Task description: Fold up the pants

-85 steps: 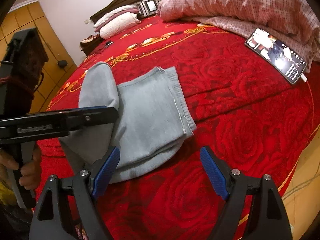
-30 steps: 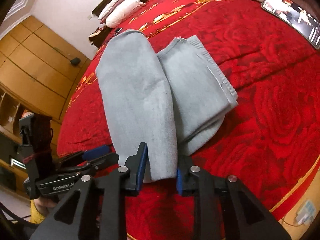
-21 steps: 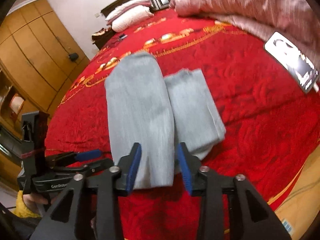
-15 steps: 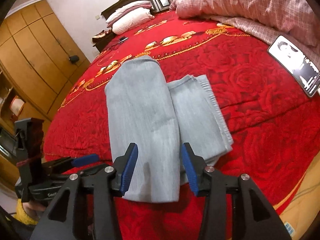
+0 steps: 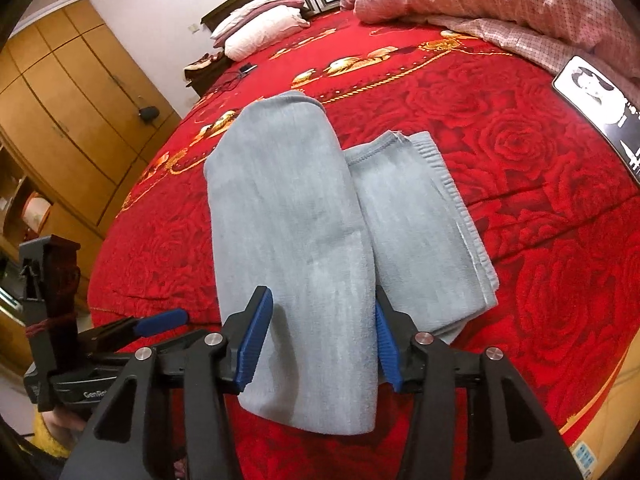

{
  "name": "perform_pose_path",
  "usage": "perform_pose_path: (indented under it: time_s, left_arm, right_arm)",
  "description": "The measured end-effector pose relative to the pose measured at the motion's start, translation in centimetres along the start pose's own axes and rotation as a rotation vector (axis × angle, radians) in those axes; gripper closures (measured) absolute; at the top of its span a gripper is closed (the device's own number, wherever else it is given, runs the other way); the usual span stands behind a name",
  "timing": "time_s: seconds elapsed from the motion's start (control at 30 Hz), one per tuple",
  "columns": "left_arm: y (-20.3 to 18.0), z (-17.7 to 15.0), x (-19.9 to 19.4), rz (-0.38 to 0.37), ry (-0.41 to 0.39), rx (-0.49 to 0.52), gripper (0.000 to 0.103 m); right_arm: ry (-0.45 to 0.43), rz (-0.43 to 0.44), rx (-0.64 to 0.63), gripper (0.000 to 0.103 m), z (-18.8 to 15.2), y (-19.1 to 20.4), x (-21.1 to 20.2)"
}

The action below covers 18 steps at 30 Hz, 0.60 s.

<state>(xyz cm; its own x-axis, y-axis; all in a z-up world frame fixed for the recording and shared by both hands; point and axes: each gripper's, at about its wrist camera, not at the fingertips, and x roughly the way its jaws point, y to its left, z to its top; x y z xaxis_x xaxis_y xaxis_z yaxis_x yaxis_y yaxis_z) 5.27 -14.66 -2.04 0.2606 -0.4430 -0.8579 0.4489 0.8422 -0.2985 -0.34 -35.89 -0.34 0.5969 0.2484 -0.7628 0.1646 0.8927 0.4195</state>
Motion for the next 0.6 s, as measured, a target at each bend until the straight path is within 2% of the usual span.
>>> perform_pose_path:
  time_s: [0.13,0.2,0.4,0.6]
  left_arm:
    - [0.3,0.0,-0.1,-0.001,-0.002,-0.009,0.027]
    - [0.3,0.0,-0.1,-0.001,-0.002,-0.01,0.027]
    - [0.5,0.0,-0.2,-0.001,-0.01,-0.015,0.027]
    - [0.6,0.1,-0.6,0.004,-0.035,-0.019,0.027]
  right_arm:
    - [-0.004,0.011,0.001,0.051,0.1,0.1,-0.2]
    - [-0.002,0.016,0.005,0.046,0.0,0.1,0.0]
    - [-0.008,0.017,-0.002,0.04,0.2,0.5,0.6]
    - [-0.028,0.001,-0.033,0.042,0.1,1.4,0.3]
